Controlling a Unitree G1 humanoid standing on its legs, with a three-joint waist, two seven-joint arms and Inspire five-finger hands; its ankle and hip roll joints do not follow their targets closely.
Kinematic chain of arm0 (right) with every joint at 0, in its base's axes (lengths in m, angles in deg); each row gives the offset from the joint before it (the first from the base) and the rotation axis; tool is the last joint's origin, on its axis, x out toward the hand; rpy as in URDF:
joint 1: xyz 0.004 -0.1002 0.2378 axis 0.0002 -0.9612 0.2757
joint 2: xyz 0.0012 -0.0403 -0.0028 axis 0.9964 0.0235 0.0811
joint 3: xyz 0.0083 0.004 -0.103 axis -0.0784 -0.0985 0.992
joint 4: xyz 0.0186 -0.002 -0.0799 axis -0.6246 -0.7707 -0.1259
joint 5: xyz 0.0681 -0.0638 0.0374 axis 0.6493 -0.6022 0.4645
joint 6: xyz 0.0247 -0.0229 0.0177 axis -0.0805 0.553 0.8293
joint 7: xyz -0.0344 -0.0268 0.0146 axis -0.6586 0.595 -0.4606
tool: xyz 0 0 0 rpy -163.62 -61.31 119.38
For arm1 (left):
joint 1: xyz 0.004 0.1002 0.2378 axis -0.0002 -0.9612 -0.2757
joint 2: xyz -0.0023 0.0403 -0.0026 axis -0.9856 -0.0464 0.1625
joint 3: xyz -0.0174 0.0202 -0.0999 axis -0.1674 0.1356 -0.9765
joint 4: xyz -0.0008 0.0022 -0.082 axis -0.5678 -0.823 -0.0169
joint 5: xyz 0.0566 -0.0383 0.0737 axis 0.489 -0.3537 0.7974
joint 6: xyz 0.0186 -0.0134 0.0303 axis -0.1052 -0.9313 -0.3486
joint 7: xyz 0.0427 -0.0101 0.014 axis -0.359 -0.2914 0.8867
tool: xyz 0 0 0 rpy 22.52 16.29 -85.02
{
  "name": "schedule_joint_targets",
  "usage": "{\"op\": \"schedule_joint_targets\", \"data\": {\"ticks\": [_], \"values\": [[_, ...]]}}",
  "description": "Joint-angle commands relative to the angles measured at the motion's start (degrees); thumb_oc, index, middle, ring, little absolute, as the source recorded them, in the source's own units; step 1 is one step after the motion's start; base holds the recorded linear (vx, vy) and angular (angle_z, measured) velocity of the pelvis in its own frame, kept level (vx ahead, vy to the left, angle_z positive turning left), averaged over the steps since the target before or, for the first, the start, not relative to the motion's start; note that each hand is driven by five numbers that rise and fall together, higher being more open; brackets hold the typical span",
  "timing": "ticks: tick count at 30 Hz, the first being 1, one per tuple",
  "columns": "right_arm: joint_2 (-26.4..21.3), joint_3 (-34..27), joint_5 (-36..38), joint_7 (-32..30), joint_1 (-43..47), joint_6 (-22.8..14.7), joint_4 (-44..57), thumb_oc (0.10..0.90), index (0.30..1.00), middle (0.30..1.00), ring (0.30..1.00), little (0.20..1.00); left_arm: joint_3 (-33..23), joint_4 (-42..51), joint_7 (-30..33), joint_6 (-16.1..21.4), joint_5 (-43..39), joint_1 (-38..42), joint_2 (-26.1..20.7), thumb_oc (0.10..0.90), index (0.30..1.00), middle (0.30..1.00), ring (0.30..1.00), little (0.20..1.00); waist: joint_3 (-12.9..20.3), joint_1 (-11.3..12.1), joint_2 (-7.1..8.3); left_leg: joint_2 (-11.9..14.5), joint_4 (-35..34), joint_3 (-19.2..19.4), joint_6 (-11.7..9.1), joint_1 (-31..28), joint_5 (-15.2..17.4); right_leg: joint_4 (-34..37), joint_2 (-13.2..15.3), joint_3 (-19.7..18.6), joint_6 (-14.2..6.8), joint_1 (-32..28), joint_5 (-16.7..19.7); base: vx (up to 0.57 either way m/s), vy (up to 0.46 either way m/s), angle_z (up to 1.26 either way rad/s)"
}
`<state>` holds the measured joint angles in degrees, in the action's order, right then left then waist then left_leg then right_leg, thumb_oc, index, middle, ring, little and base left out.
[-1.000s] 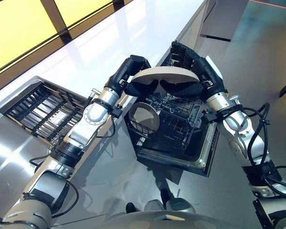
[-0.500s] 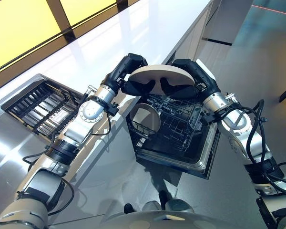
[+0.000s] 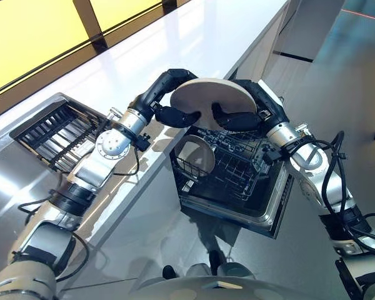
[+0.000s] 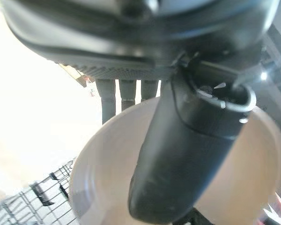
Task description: Pick up plates and place into dishwasher.
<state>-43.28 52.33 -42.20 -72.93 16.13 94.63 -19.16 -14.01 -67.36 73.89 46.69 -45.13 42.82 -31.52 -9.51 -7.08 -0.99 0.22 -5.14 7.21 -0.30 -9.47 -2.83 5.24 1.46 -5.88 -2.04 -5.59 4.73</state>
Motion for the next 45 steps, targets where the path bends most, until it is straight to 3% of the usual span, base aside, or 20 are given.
{"op": "schedule_joint_targets", "data": {"ticks": [1, 6, 11, 14, 19, 22, 26, 33, 39, 45], "values": [[-0.8, -5.7, -0.1, -3.7, 4.3, -4.9, 1.0, 0.1, 0.3, 0.3, 0.3, 0.2, -3.9, 2.9, -4.0, 3.0, -6.4, 6.1, -4.3, 0.8, 0.9, 0.9, 0.9, 0.9, 6.9, 1.7, 0.96, -2.8, 0.1, -3.8, 2.4, 0.3, 4.4, -0.2, -1.7, 3.4, -1.4, -0.8, -1.0, 0.02, -0.01, 0.07], [-2.1, -7.7, -3.1, -6.3, 1.9, -5.9, -0.4, 0.1, 0.3, 0.3, 0.3, 0.2, -8.4, 5.4, -9.5, 2.1, -11.4, 1.5, -7.6, 0.8, 0.9, 0.9, 0.9, 0.9, 6.9, 2.8, 0.6, -2.8, 0.1, -4.6, 2.3, 0.5, 4.1, -0.2, -1.5, 4.3, -1.4, -0.9, -1.0, -0.01, -0.022, 0.06], [-5.0, -13.8, -6.9, -9.6, -3.6, -7.7, -2.0, 0.1, 0.3, 0.3, 0.3, 0.2, -16.1, 6.6, -9.4, 7.8, -9.1, -7.7, -10.8, 0.8, 0.9, 0.9, 0.9, 0.9, 6.7, 3.7, 0.41, -2.9, 0.1, -5.4, 2.3, 0.6, 3.9, -0.2, -1.3, 5.0, -1.5, -1.1, -1.1, 0.01, -0.016, 0.1], [-7.5, -17.9, -13.4, -12.9, -6.7, -8.6, -5.3, 0.1, 0.3, 0.3, 0.3, 0.2, -21.0, 6.5, -8.3, 10.7, -8.0, -13.2, -12.4, 0.8, 0.9, 0.9, 0.9, 0.9, 6.6, 4.3, 0.6, -3.0, 0.1, -5.8, 2.2, 0.7, 3.9, -0.2, -1.2, 5.4, -1.5, -1.1, -1.2, 0.01, -0.014, 0.03], [-13.1, -21.3, -25.3, -18.8, -8.6, -4.9, -11.2, 0.1, 0.3, 0.3, 0.3, 0.2, -26.1, 4.1, -4.8, 12.2, -8.7, -18.1, -15.8, 0.8, 0.9, 0.9, 0.9, 0.9, 6.4, 4.9, 0.6, -3.0, 0.1, -6.3, 2.1, 0.5, 4.3, -0.2, -1.1, 6.1, -1.7, -1.5, -1.7, 0.03, -0.007, 0.08], [-16.4, -21.6, -27.3, -19.1, -8.3, -1.5, -15.1, 0.1, 0.3, 0.3, 0.3, 0.2, -28.1, 3.7, -2.4, 11.5, -9.7, -19.5, -16.8, 0.8, 0.9, 0.9, 0.9, 0.9, 6.2, 5.4, 0.7, -3.0, 0.1, -6.7, 2.0, 0.6, 4.1, -0.2, -1.0, 6.5, -1.7, -1.6, -1.7, 0.01, -0.004, 0.02], [-17.4, -19.1, -28.1, -17.7, -7.2, 1.3, -19.1, 0.1, 0.3, 0.3, 0.3, 0.2, -28.9, 4.1, -0.9, 9.9, -11.8, -20.8, -15.3, 0.8, 0.9, 0.9, 0.9, 0.9, 5.7, 6.4, 0.96, -3.3, 0.1, -7.9, 2.1, 0.9, 3.8, -0.2, -0.8, 7.2, -1.7, -1.5, -1.6, 0.0, -0.024, 0.02], [-13.9, -9.7, -24.1, -13.6, -0.2, 3.2, -27.9, 0.1, 0.3, 0.3, 0.3, 0.2, -25.0, 5.2, -3.5, 8.8, -13.5, -18.9, -11.1, 0.8, 0.9, 0.9, 0.9, 0.9, 4.6, 8.3, 1.12, -3.5, 0.1, -9.5, 2.1, 1.0, 3.6, -0.2, -0.4, 8.8, -1.5, -1.8, -1.8, -0.01, -0.042, 0.1], [-7.1, 0.3, -22.2, -16.4, 6.4, 3.5, -40.1, 0.1, 0.3, 0.3, 0.3, 0.2, -21.0, 9.4, -5.5, 6.0, -14.7, -17.4, -5.7, 0.8, 0.9, 0.9, 0.9, 0.9, 3.4, 10.5, 0.85, -3.3, 0.1, -10.9, 2.0, 1.3, 3.0, -0.2, 0.0, 10.4, -0.9, -2.1, -1.8, 0.0, -0.055, 0.15], [-4.8, 7.2, -21.3, -18.1, 12.6, 4.8, -50.5, 0.1, 0.3, 0.3, 0.3, 0.2, -18.8, 9.6, -5.2, 6.7, -14.0, -15.3, -6.0, 0.8, 0.9, 0.9, 0.9, 0.9, 1.7, 12.1, -0.02, -3.5, 0.1, -12.2, 1.9, 2.2, 2.5, -0.2, 0.4, 11.3, -0.7, -1.9, -1.7, -0.04, -0.035, 0.19]]}}
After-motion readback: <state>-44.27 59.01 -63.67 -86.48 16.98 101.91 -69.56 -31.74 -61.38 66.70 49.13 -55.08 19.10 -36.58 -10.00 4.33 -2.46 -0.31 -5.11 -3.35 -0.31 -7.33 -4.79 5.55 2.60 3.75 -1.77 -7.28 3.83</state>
